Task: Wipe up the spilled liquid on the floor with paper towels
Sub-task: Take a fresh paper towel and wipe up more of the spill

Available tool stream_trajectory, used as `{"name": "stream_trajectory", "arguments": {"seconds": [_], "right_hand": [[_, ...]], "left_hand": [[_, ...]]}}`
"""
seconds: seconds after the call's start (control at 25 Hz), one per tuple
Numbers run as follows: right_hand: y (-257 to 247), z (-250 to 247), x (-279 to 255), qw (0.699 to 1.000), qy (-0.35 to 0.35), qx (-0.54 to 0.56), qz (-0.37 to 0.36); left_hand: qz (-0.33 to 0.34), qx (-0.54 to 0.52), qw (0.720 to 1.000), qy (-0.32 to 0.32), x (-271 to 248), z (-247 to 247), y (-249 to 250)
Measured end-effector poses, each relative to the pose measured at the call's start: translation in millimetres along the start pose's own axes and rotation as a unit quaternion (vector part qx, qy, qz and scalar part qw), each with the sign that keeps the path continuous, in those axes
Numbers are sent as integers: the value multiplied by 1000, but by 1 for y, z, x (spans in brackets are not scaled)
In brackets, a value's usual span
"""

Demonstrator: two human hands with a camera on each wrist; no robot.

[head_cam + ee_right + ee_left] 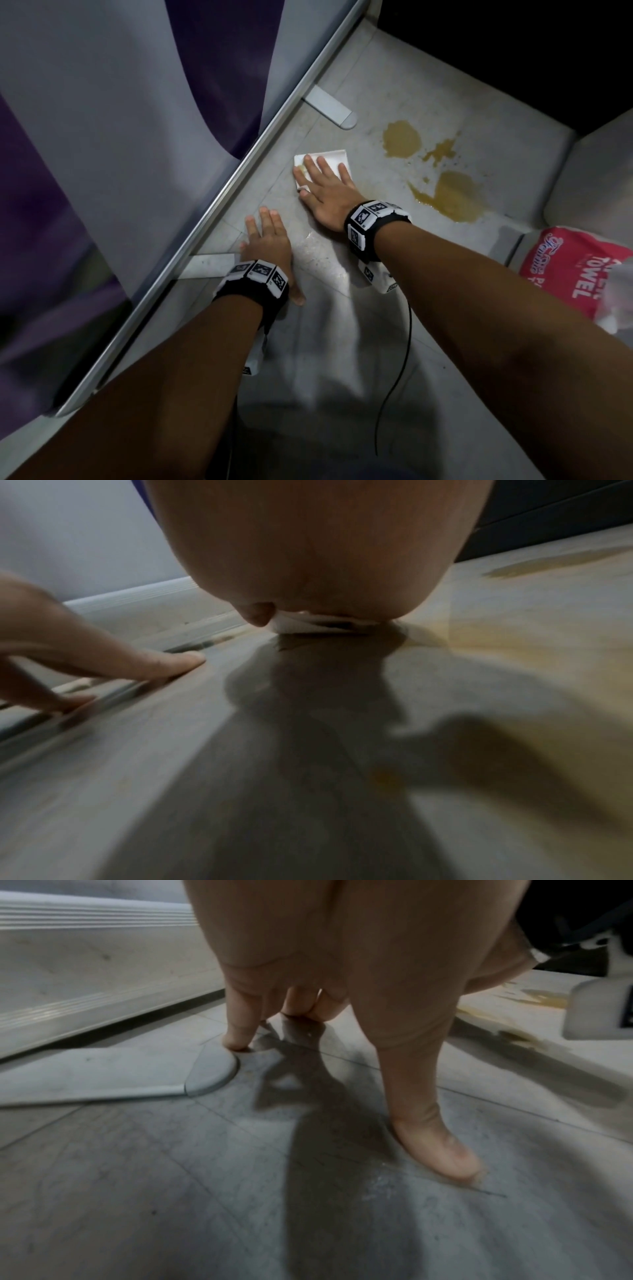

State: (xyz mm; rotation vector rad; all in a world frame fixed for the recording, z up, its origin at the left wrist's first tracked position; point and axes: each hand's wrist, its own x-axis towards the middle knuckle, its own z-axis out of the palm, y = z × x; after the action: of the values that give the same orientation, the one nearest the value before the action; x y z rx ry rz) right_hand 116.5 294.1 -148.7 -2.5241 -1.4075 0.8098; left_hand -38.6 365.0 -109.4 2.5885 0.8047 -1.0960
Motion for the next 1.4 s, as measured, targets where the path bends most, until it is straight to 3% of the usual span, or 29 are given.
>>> {"name": "stream_trajectory", "arguments": {"seconds": [0.36,0.6,0.96,1.24,1.32,1.4], "right_hand": [[16,5,-29,995,-37,-48,-84],[23,11,-55,993,-43,-40,-104],[23,23,-98,993,-62,-19,-94],[13,18,-129,991,-116,28,-59],[11,17,-137,992,-109,29,-62],[12,18,-144,995,-42,9,-93]], "left_hand": [[4,-5,1000,-10,-1,-1,-3],[18,-3,1000,-11,0,0,-6],[12,-6,1000,-17,-1,-2,-6],[12,-7,1000,-13,-3,-2,-6],[13,-6,1000,-13,-4,-3,-5],[12,-4,1000,-12,-4,-3,-4]]}}
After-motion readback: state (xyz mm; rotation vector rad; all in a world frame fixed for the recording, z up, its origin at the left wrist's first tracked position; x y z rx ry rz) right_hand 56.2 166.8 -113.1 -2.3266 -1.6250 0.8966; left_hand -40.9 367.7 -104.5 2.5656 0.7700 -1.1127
